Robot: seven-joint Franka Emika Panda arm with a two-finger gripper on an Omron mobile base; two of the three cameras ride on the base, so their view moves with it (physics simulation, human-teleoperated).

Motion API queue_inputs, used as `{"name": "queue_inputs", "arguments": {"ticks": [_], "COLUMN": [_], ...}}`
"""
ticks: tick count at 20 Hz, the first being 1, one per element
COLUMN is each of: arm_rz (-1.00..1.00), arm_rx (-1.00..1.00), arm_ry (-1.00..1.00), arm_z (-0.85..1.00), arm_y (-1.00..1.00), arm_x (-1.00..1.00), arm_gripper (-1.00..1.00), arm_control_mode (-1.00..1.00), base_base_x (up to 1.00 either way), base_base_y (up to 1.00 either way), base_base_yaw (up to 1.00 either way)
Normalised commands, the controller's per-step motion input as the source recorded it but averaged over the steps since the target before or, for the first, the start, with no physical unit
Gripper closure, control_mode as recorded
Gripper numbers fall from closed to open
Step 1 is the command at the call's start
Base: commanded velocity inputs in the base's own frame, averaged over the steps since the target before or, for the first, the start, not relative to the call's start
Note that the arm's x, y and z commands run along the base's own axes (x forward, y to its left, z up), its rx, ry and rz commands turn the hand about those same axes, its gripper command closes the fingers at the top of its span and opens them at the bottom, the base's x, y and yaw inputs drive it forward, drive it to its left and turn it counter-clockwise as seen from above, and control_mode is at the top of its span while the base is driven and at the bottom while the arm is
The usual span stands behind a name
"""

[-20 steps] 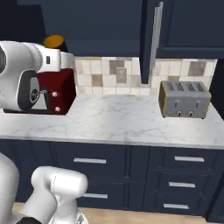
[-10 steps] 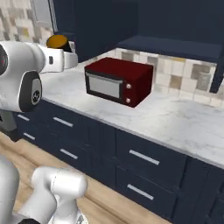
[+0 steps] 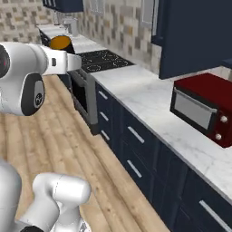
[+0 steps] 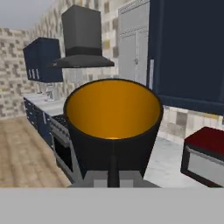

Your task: Open the cabinet directly in front. Then move the beer and the mug to the dining counter with the jar on it.

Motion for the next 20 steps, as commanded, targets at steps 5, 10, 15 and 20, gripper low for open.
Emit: {"name": "queue_inputs", "arguments": {"ticks": [5,10,15,20], "arm_rz": [0.0,0.0,0.0,0.0], "arm_rx": [0.0,0.0,0.0,0.0], "arm_ry": [0.0,0.0,0.0,0.0], "arm_z": [0.0,0.0,0.0,0.0], "arm_y": [0.0,0.0,0.0,0.0], "arm_x": [0.0,0.0,0.0,0.0], "arm_gripper": [1.0,1.0,1.0,1.0], "arm_control_mode": [1.0,1.0,1.0,1.0], "base_base_x": [-0.14,-0.23,-0.17,0.35], "base_base_y": [0.01,0.02,0.04,0.1], "base_base_yaw": [0.92,0.91,0.2,0.0]}}
